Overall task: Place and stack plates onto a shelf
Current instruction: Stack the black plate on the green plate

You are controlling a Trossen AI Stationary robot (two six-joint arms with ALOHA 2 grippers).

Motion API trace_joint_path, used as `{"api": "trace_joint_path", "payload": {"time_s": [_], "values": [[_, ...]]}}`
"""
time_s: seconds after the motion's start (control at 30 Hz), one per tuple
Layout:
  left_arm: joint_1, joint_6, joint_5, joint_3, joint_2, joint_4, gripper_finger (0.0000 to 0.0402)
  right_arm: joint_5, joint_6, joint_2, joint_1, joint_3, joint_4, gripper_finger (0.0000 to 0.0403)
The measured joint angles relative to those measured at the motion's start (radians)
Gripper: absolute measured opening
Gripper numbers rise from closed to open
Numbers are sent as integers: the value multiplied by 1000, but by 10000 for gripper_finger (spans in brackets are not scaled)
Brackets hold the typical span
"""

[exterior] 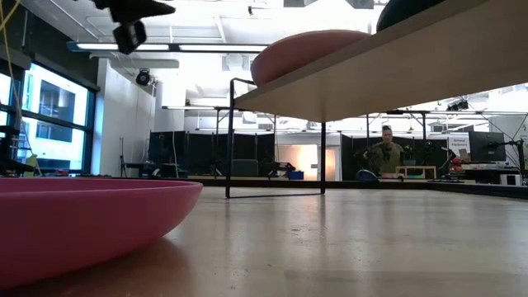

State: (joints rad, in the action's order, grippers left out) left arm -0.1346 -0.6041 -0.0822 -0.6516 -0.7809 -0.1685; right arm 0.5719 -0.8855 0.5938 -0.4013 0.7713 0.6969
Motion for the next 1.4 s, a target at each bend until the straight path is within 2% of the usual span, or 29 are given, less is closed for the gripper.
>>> {"api": "trace_joint_path", "payload": {"time_s": [0.13,0.3,0.43,0.53,0.67,0.87,1.13,1.27,1.4], "values": [[-107,-89,2,-4,-3,-174,89,7,39,0,9,55,40,0],[-292,-209,3,-2,-52,-409,118,35,50,0,9,64,48,0],[-421,-176,-12,-2,-117,-548,132,38,46,1,9,64,48,0],[-461,-128,-9,18,-182,-636,141,38,30,3,9,64,47,0],[-455,-53,74,73,-253,-662,151,38,11,3,9,64,48,0],[-386,74,89,153,-305,-615,159,48,-4,13,9,64,55,0],[-340,34,18,173,-333,-582,159,56,-15,41,9,65,55,0],[-345,30,93,173,-354,-566,159,52,-24,50,9,65,56,0],[-362,30,106,173,-402,-534,159,51,-23,49,9,65,55,0]]}}
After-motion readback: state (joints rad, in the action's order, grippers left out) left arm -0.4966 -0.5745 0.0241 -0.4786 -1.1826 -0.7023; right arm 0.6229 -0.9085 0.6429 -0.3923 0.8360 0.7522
